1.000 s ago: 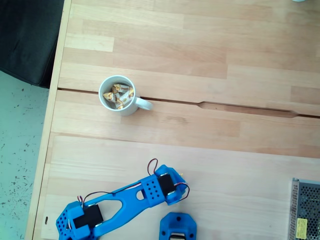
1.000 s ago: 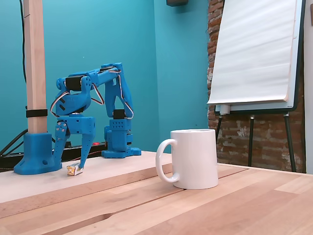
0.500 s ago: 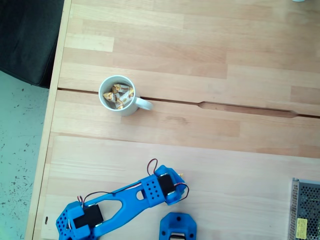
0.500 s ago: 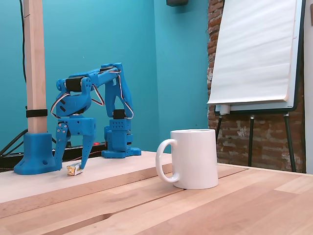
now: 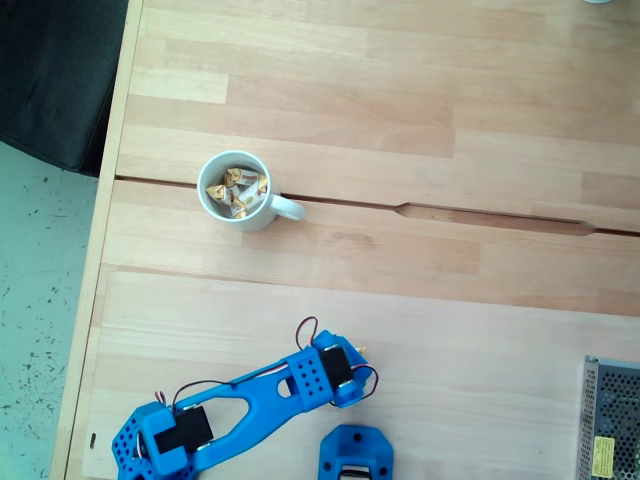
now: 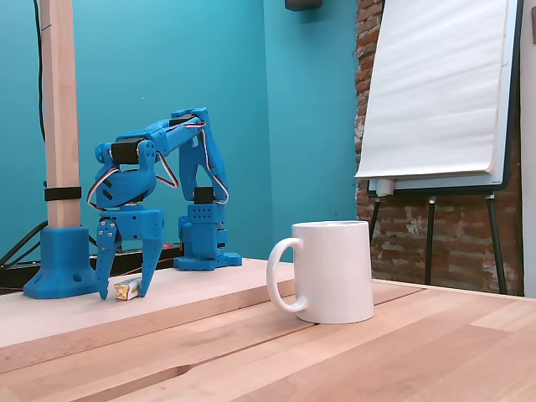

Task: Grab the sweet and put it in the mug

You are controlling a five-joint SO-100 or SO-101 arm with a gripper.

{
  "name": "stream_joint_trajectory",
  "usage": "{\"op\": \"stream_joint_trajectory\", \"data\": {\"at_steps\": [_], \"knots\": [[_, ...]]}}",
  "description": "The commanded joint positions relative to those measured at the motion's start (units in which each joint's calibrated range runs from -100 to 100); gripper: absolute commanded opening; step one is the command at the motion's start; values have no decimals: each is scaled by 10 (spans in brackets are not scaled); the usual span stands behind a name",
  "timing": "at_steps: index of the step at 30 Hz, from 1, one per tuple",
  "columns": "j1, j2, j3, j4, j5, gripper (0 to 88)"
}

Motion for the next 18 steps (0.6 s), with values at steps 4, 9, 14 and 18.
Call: {"op": "stream_joint_trajectory", "data": {"at_steps": [4,9,14,18], "knots": [[-1,-7,-11,3,-1,37],[-1,-7,-11,3,1,0],[-2,-34,-23,5,4,0],[-37,-152,-46,32,3,0]]}}
